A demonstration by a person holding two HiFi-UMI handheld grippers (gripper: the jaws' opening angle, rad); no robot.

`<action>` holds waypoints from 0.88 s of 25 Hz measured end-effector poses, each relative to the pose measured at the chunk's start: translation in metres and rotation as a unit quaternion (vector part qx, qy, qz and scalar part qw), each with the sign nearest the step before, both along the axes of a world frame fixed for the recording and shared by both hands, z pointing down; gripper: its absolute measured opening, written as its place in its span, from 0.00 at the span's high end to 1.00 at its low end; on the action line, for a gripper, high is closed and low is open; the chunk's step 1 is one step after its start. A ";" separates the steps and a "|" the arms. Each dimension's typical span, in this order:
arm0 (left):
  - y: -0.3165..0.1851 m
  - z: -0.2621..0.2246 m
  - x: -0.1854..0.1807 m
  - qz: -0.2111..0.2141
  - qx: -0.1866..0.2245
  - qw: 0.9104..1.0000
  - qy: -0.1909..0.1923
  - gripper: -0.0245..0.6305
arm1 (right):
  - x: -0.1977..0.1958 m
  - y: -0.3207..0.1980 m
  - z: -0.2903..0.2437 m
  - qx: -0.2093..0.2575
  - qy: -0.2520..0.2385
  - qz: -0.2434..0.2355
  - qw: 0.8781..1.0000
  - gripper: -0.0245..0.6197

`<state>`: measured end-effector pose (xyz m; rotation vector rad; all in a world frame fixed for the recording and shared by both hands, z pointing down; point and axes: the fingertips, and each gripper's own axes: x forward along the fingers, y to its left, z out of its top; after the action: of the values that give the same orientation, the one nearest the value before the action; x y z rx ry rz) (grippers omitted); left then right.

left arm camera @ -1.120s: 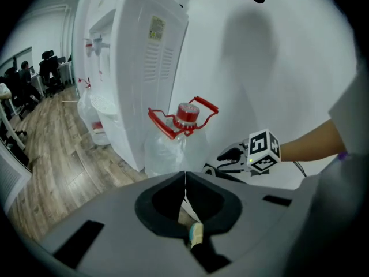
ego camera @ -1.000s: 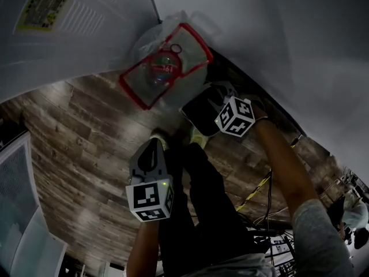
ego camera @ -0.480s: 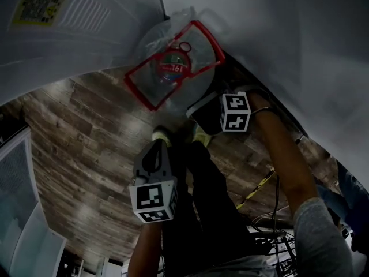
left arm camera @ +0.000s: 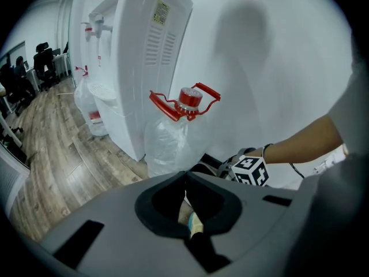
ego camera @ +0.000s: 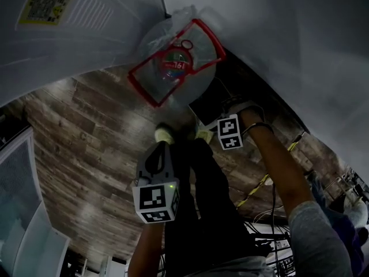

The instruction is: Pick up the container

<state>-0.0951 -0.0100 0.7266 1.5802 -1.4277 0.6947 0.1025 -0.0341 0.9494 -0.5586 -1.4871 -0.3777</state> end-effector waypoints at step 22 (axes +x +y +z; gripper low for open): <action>0.001 -0.055 -0.018 0.021 0.007 1.000 -0.008 0.93 | -0.001 0.065 -0.050 -0.220 0.095 0.159 0.958 0.92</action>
<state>-0.1126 -0.0093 0.6713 1.6227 -1.4172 0.7259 0.1012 0.0313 0.8994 -0.6696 -1.4461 0.2620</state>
